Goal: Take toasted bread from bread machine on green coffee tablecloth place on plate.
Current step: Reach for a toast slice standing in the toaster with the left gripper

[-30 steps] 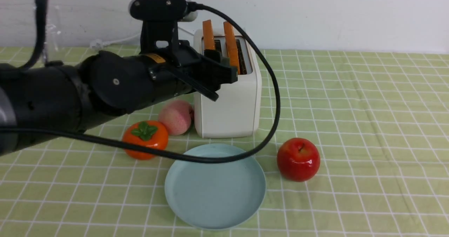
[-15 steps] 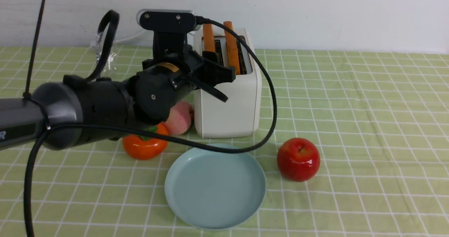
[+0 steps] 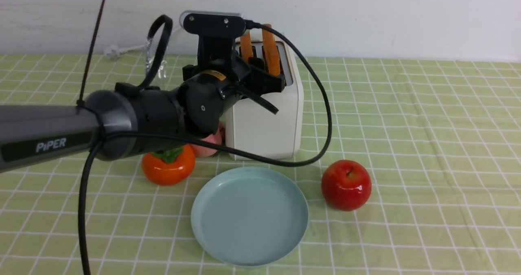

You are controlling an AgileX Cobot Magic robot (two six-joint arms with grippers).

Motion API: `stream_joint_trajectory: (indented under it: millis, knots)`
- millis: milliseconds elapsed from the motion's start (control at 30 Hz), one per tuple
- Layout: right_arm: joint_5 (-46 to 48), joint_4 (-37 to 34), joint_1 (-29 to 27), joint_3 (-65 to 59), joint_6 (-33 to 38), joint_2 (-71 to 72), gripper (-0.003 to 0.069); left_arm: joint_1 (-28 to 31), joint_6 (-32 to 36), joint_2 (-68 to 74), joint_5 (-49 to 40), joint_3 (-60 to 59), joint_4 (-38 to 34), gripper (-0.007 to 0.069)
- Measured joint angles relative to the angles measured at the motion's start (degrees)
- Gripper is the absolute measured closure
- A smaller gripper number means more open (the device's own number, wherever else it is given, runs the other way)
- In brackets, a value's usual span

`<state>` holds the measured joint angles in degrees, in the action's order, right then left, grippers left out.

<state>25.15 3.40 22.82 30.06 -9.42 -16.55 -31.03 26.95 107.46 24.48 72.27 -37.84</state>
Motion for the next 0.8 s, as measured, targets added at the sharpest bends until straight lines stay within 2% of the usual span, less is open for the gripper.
stream_joint_trajectory:
  millis: [67,200,367,800]
  knots:
    - [0.0,0.0,0.0,0.0,0.0,0.0,0.0656,0.0,0.4,0.3,0.9,0.0,-0.6,0.0351]
    - [0.0,0.0,0.0,0.0,0.0,0.0,0.0655,0.0,1.0,0.5,4.3,0.0,-2.1,0.0456]
    - [0.0,-0.1,0.0,0.0,0.0,0.0,0.0652,0.0,1.0,0.5,4.5,0.0,-2.2,0.0526]
    - [-0.2,-0.1,0.0,0.0,0.0,0.0,0.0645,0.0,1.0,-2.9,4.3,0.0,-2.2,0.0536]
